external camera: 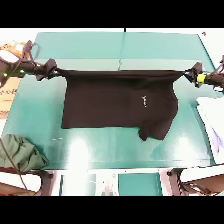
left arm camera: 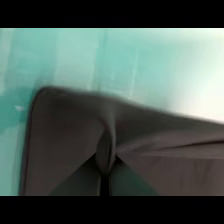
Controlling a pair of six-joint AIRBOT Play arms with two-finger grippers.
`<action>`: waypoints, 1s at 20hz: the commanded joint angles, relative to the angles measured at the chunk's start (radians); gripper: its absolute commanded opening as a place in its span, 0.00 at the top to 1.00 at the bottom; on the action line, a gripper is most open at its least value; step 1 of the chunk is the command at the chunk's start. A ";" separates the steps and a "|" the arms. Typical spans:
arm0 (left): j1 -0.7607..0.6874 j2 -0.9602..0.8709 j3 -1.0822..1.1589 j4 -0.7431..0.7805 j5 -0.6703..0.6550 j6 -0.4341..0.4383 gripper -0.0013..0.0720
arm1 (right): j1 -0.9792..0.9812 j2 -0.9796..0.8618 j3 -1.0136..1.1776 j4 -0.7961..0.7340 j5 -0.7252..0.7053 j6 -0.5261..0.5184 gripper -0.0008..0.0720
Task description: Fold the shirts.
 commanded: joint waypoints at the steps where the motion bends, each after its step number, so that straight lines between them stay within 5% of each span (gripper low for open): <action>1: -0.004 -0.066 -0.005 -0.041 0.093 0.047 0.94 | 0.004 -0.129 0.090 0.034 0.037 -0.026 0.97; 6: -0.007 -0.066 -0.009 0.083 -0.064 0.059 0.94 | -0.003 -0.117 0.091 -0.206 0.161 0.003 0.97; 11: -0.011 -0.066 -0.127 0.092 -0.079 0.063 0.94 | -0.004 -0.065 -0.010 -0.431 0.182 0.066 0.97; 19: -0.054 -0.068 -0.191 0.051 -0.051 0.052 0.93 | 0.034 -0.061 -0.038 -0.426 0.153 0.093 0.97; 20: -0.051 -0.065 -0.185 0.053 -0.075 0.044 0.56 | 0.025 -0.060 -0.026 -0.431 0.172 0.108 0.89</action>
